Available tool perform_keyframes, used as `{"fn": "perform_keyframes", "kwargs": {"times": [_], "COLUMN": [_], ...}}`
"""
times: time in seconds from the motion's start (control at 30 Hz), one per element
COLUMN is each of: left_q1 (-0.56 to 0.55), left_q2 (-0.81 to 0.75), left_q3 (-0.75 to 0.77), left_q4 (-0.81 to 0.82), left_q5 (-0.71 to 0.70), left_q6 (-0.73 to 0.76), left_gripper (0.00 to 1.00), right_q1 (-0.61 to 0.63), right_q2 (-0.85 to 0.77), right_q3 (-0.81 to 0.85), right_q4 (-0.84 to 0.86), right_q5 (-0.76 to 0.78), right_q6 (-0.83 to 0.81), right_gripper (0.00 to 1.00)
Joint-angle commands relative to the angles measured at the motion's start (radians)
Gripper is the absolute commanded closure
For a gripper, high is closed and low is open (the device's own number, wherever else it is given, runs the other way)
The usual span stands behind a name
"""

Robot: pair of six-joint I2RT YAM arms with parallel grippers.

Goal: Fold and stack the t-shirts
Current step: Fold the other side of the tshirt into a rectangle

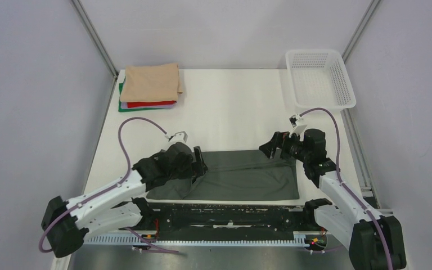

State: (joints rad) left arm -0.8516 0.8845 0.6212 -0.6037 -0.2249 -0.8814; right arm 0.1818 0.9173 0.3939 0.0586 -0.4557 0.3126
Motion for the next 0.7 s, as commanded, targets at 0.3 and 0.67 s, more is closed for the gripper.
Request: {"fn": "perform_keyframes", "kwargs": {"times": [0.3,0.67], "left_q1": [-0.004,-0.004], "left_q2": [0.307,0.194], "left_q3": [-0.092,-0.061], "left_q4": [0.314,0.184], "left_q5": [0.220,0.181], "left_q6": [0.003,0.045], "left_gripper": [0.00,0.00], "right_q1": [0.007,0.007], "right_q2": [0.069,0.094], "right_q3": [-0.052,-0.066], "right_q4": [0.086,0.076], "right_q5": [-0.026,-0.013], "right_q6": [-0.008,-0.023], "right_gripper": [0.02,0.02]}}
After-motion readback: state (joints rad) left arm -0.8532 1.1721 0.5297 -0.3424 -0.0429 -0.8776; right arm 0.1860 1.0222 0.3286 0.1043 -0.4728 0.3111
